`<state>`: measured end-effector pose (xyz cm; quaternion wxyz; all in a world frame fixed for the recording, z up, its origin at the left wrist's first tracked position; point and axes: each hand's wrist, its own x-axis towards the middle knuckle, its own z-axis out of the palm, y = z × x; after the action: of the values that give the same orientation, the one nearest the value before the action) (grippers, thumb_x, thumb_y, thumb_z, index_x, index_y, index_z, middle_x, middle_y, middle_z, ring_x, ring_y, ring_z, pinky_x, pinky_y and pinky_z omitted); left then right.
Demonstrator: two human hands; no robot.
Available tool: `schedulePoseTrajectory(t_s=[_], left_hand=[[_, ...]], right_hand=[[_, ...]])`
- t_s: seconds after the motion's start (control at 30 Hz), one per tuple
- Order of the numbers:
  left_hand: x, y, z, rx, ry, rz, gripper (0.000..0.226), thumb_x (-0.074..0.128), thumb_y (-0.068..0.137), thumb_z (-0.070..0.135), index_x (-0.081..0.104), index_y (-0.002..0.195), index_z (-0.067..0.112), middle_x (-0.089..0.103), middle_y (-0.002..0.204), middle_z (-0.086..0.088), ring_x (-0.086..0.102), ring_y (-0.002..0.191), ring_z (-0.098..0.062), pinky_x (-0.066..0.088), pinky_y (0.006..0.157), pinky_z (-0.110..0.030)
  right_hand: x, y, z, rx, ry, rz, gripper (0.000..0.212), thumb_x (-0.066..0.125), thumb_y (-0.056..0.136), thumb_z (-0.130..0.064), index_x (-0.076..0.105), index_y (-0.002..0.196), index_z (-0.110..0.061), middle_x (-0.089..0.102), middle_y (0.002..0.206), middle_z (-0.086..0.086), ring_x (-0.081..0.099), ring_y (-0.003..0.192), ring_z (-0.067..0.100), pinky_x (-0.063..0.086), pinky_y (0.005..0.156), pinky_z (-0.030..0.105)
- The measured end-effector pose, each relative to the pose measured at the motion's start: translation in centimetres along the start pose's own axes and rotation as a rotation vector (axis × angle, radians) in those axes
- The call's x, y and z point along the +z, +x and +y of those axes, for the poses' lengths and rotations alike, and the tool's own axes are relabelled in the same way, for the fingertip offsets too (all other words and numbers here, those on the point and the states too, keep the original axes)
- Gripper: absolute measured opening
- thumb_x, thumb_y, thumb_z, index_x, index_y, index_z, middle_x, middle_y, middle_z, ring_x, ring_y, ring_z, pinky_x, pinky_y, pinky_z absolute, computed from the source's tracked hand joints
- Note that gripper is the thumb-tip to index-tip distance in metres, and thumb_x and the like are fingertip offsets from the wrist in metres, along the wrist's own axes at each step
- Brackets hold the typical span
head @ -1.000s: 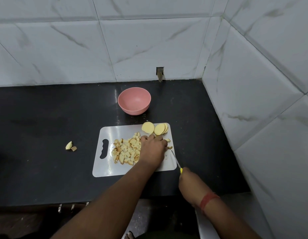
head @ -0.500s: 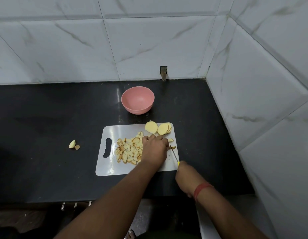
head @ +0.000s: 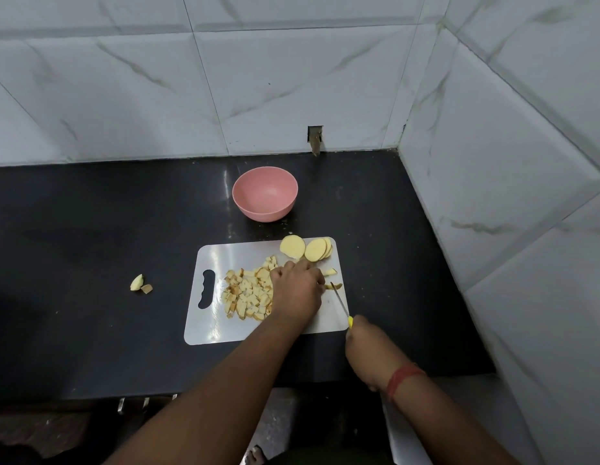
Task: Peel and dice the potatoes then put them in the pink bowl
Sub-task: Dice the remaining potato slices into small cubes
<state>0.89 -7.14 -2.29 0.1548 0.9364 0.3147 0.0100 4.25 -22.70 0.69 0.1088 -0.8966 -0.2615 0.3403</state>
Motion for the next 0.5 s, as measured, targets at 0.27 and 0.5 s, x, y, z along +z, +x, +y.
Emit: schedulePoseTrajectory(t_s=[0.27, 0.5], left_hand=[[-0.70, 0.41, 0.30, 0.011, 0.039, -0.037, 0.018, 0.063, 0.095, 0.028, 0.073, 0.110, 0.029, 0.059, 0.121, 0.004, 0.045, 0.116, -0.020, 0.033, 0.102, -0.044], [-0.71, 0.38, 0.17, 0.051, 0.070, -0.012, 0.017, 0.062, 0.096, 0.028, 0.073, 0.109, 0.029, 0.060, 0.119, 0.005, 0.045, 0.113, -0.020, 0.032, 0.099, -0.044]], right_hand=[[0.04, 0.53, -0.79, 0.028, -0.047, -0.024, 0.021, 0.038, 0.095, -0.010, 0.046, 0.115, -0.007, 0.061, 0.106, 0.013, 0.059, 0.083, 0.023, 0.044, 0.066, 0.030], [0.08, 0.96, -1.06, 0.044, -0.031, -0.071, 0.024, 0.036, 0.094, -0.007, 0.045, 0.116, -0.007, 0.060, 0.109, 0.013, 0.059, 0.087, 0.024, 0.047, 0.070, 0.032]])
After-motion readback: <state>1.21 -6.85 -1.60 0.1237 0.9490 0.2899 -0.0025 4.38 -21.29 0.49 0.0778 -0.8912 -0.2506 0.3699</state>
